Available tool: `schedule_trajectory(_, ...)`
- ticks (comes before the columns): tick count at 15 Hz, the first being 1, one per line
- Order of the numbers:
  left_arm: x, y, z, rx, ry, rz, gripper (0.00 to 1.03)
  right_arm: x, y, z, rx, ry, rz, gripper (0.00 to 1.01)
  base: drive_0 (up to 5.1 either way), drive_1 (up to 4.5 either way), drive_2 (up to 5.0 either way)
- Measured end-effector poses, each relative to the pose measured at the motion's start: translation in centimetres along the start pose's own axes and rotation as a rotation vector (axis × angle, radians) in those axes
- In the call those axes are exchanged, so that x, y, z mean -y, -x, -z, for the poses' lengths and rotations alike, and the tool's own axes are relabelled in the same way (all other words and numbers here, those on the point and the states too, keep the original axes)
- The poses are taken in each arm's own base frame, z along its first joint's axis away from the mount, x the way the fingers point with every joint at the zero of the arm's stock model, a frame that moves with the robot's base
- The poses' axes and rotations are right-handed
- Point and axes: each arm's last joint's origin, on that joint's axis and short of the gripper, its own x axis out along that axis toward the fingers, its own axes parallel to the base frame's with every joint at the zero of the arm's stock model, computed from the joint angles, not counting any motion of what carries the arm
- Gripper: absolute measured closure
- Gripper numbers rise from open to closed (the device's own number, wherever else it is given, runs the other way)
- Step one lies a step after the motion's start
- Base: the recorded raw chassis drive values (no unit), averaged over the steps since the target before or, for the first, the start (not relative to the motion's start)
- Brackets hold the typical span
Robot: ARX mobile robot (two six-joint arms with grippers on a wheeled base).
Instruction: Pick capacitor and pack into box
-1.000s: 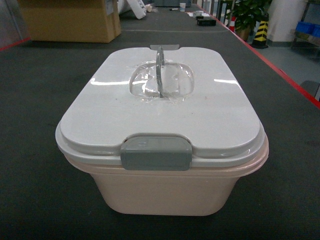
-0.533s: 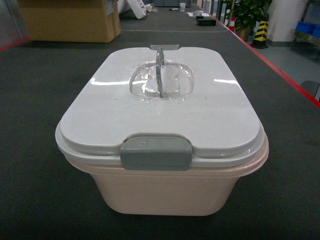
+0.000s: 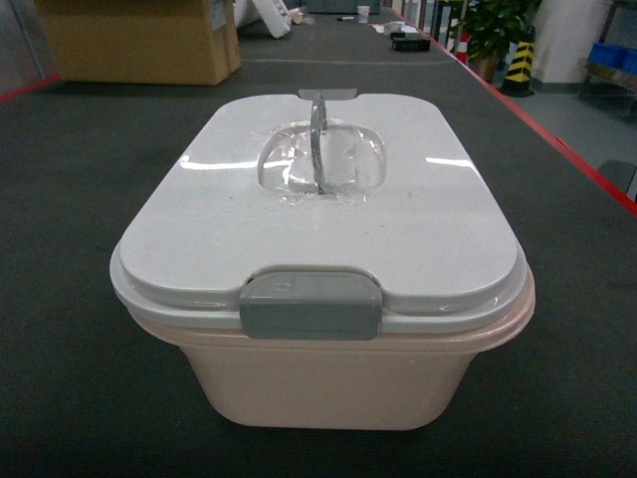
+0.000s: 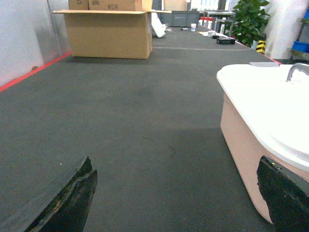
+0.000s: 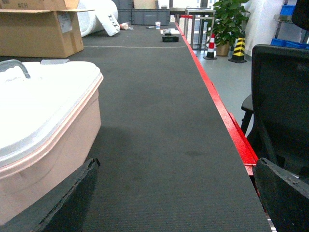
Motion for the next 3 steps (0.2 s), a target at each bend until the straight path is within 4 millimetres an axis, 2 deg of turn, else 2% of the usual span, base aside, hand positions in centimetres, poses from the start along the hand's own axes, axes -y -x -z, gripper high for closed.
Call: schedule_trajectory(3, 0.0, 0.0, 0.0, 0.0, 0.0, 0.0, 0.05, 0.0, 0.0, 0.0, 0.0, 0.0, 0.0, 0.03, 0.0, 0.0, 0.0)
